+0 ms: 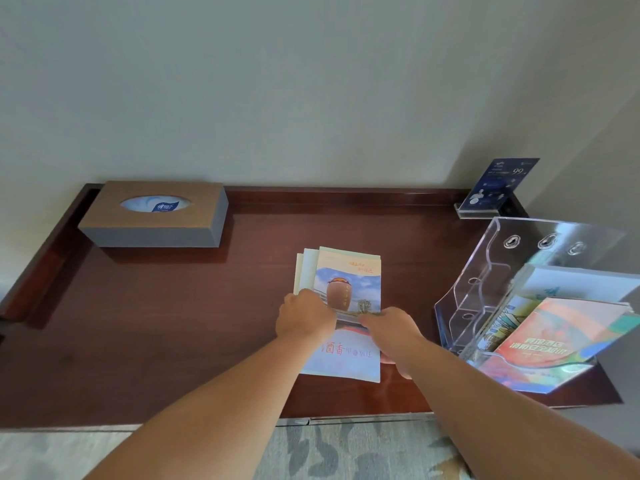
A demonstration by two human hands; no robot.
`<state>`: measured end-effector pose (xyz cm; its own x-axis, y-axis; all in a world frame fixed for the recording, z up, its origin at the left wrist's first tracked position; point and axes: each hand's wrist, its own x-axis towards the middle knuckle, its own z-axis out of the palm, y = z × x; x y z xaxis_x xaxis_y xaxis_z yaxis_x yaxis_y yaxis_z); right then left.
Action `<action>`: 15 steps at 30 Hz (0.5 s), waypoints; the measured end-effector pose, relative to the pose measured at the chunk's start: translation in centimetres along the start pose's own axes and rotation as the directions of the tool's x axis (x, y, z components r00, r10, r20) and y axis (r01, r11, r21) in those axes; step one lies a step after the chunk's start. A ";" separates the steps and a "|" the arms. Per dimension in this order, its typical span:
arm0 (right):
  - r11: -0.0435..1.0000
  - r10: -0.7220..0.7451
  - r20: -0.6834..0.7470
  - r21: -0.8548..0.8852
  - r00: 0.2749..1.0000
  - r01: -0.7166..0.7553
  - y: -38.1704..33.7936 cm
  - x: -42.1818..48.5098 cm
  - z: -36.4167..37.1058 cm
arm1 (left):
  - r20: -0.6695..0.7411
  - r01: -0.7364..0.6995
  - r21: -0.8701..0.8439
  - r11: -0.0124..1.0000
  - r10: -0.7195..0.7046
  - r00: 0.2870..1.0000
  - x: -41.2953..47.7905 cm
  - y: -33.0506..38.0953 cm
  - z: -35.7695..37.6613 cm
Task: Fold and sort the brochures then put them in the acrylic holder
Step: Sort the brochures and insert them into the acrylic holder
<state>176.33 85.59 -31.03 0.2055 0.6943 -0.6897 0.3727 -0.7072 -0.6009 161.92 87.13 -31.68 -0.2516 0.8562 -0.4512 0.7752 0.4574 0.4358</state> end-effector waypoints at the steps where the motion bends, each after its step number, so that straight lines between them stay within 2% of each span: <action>1: 1.000 0.002 -0.001 0.004 1.000 -0.002 0.1 0.0 0.0 | 0.024 0.027 -0.037 0.999 -0.026 0.999 0.2 0.0 0.0; 5: 1.000 0.018 0.016 -0.009 1.000 -0.018 0.6 0.1 -0.3 | 0.086 0.105 -0.203 0.973 -0.089 0.992 0.7 0.2 0.3; 7: 0.999 0.022 0.028 -0.024 0.999 -0.022 0.7 0.1 -0.5 | 0.084 0.087 -0.175 0.981 -0.073 0.994 0.5 0.3 0.3; 12: 0.997 0.073 0.015 -0.006 0.997 -0.073 1.1 0.3 -0.9 | 0.006 0.019 0.046 0.999 -0.019 1.000 -0.5 0.8 0.7; 15: 0.995 0.092 -0.005 -0.023 0.996 -0.092 1.5 0.3 -1.1 | 0.056 0.051 -0.055 0.997 -0.048 0.997 -0.7 1.2 0.7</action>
<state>177.96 84.89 -31.75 0.2439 0.6269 -0.7399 0.3727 -0.7650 -0.5253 163.45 86.93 -31.33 -0.2555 0.8188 -0.5141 0.7281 0.5128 0.4549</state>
